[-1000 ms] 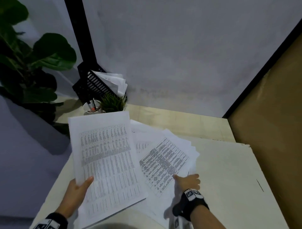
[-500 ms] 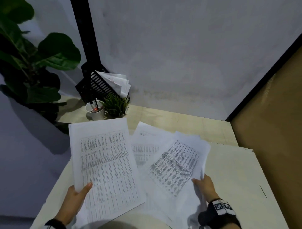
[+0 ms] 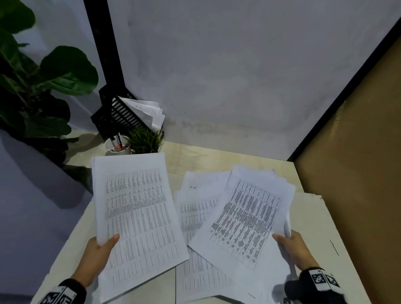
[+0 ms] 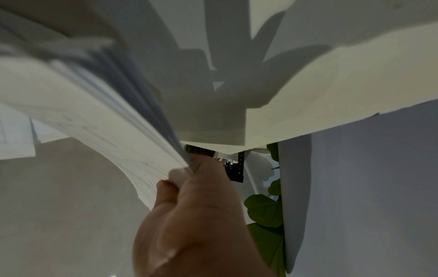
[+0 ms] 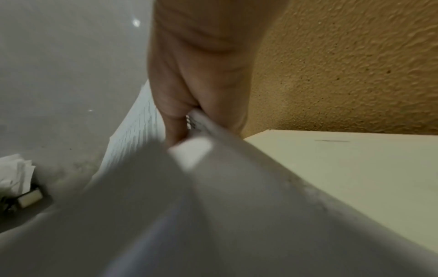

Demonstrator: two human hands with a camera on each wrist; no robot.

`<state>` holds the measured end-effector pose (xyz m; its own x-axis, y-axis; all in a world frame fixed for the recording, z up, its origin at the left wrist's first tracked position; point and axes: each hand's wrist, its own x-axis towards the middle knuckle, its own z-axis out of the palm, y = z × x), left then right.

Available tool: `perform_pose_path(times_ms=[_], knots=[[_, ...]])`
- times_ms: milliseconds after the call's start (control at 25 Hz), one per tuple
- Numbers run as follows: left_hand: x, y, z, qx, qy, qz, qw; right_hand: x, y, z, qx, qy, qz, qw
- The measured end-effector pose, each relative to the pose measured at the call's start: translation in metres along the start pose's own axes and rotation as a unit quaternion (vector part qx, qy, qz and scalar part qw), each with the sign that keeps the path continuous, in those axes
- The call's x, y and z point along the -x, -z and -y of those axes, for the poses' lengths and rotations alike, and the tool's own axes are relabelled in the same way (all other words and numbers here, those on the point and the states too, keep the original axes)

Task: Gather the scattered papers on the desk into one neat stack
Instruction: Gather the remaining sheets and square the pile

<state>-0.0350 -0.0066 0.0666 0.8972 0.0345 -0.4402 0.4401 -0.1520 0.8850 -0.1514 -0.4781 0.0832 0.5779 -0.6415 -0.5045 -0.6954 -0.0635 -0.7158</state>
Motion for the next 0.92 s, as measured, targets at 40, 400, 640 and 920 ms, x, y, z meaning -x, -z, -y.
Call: perform_pose_path(times_ms=[40,400,640,920], knots=[[0.001,0.0,0.001,-0.003,0.0,0.002,1.0,0.0,0.0,-0.003,0.013,0.003,0.005,1.0],[0.014,-0.014,-0.003,-0.007,-0.019,0.039,0.999,0.018,0.002,0.019,0.057,0.09,-0.071,0.992],[0.017,-0.022,-0.01,0.011,-0.028,0.055,0.998,0.026,0.034,0.035,0.126,0.107,-0.158,0.973],[0.016,-0.039,-0.018,0.001,-0.046,0.088,0.995,0.095,0.095,0.096,0.07,0.257,-0.266,0.926]])
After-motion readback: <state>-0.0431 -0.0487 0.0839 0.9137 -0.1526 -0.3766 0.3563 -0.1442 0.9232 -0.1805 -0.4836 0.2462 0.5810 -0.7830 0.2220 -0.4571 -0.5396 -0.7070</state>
